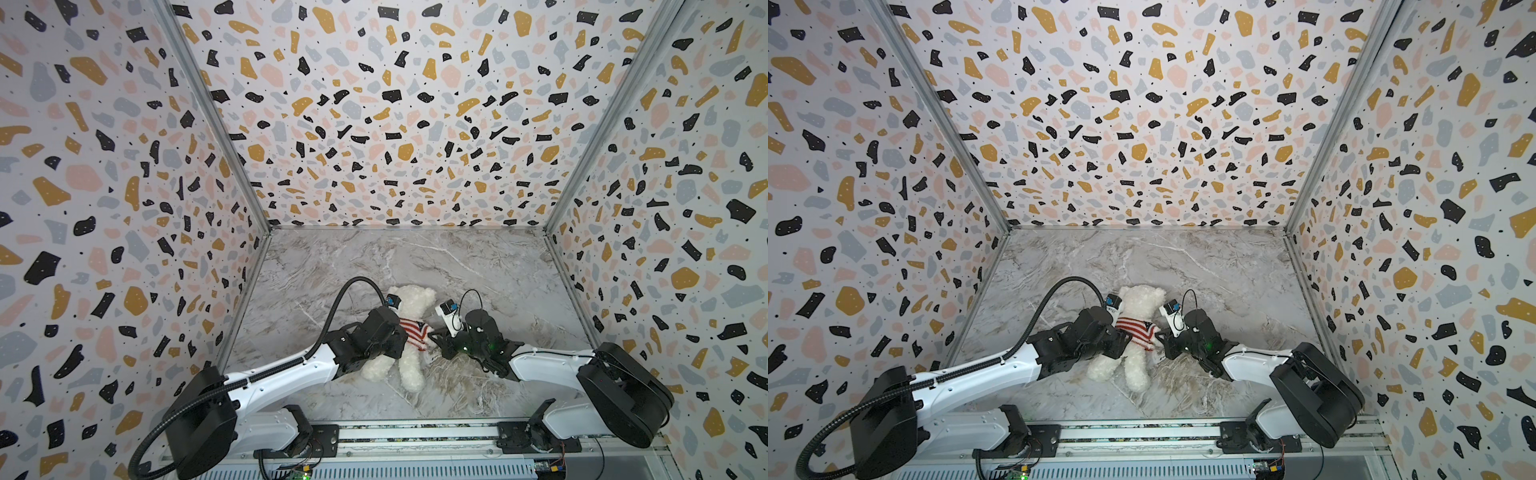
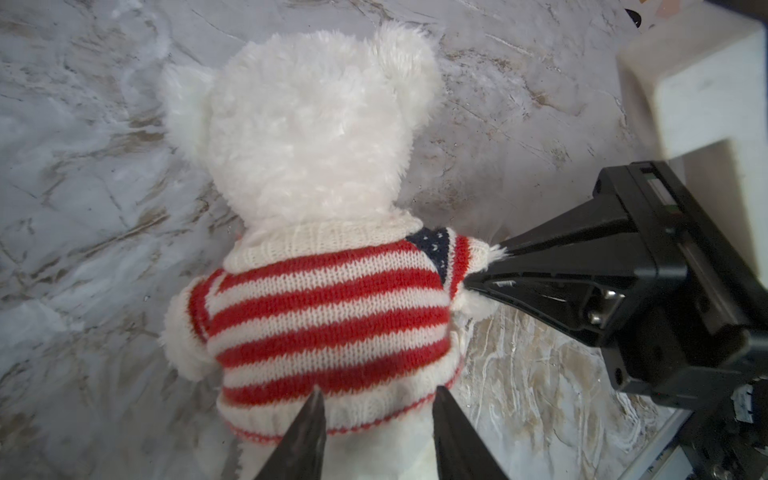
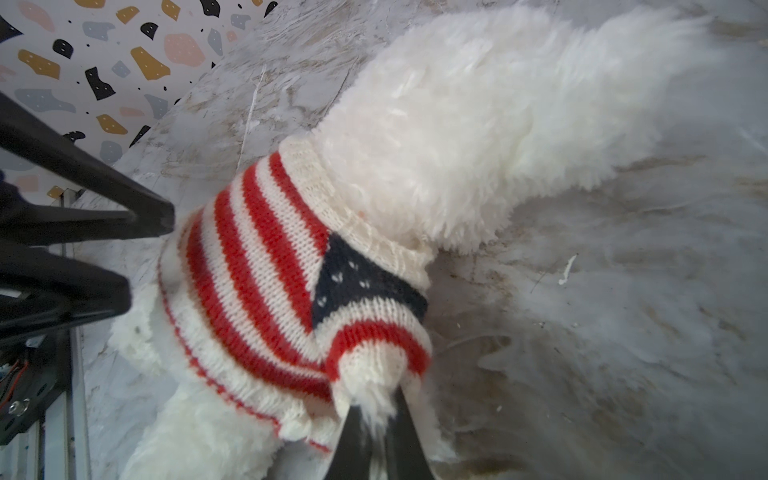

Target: Dress the teddy bear

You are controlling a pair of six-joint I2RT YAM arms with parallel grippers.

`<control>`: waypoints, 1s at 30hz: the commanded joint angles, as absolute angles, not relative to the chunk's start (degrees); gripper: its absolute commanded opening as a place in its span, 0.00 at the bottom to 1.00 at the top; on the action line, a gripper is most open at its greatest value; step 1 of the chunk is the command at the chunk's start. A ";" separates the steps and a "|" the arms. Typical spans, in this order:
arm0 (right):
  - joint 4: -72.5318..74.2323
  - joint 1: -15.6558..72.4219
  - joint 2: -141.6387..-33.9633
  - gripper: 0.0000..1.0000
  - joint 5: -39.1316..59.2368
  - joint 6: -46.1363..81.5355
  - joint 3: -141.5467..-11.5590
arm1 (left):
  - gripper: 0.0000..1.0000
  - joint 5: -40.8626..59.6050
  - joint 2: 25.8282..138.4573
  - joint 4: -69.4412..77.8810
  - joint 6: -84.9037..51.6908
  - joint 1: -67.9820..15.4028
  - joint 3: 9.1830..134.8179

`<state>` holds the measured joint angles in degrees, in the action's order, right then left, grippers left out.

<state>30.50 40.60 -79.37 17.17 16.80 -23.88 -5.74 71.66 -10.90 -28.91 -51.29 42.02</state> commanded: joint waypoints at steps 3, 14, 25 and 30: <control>31.02 40.96 -77.78 0.00 16.73 16.30 -23.87 | 0.43 -8.57 74.85 -11.57 -26.60 -51.52 44.05; 29.63 41.00 -77.74 0.00 16.06 15.93 -24.64 | 0.10 -7.62 74.82 -12.07 -25.84 -51.71 42.80; 30.16 39.32 -77.28 0.00 14.25 17.63 -22.50 | 0.00 -6.65 69.93 -15.85 -25.32 -51.71 38.36; 30.85 37.60 -75.79 0.00 13.60 18.72 -20.51 | 0.00 -6.98 68.94 -15.75 -25.92 -51.63 35.05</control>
